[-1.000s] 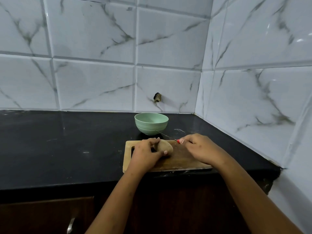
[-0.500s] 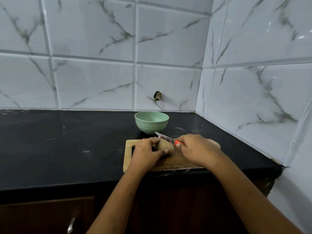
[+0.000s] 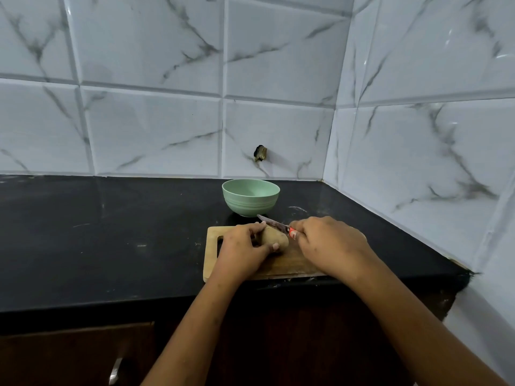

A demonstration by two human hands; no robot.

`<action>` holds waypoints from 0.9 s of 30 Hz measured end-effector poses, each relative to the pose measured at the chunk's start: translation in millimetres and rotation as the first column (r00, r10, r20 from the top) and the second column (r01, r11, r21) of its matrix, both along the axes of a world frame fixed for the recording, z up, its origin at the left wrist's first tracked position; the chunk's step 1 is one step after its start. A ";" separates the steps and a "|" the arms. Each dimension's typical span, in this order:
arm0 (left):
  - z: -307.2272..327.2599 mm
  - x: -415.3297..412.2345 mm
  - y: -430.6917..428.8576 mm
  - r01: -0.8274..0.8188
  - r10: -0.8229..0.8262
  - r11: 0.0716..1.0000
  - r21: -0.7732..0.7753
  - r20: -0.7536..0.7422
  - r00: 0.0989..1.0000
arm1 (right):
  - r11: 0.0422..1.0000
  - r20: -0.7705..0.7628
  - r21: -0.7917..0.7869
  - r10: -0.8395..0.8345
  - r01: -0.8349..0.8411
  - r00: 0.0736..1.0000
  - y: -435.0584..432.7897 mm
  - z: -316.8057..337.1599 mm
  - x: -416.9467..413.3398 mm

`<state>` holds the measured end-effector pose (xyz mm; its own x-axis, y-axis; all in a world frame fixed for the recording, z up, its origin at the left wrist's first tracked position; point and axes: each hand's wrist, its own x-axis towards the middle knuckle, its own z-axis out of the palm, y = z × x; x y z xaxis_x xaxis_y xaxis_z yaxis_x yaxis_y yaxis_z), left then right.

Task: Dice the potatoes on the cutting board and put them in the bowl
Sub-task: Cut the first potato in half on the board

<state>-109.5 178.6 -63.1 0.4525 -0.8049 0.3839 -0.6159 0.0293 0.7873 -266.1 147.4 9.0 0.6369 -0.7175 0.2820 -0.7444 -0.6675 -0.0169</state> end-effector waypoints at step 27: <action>4.0 3.1 0.1 0.069 -0.069 0.998 0.002 -0.095 0.993 | 0.983 -0.108 -0.181 0.003 -0.023 0.994 2.6 -19.4 19.7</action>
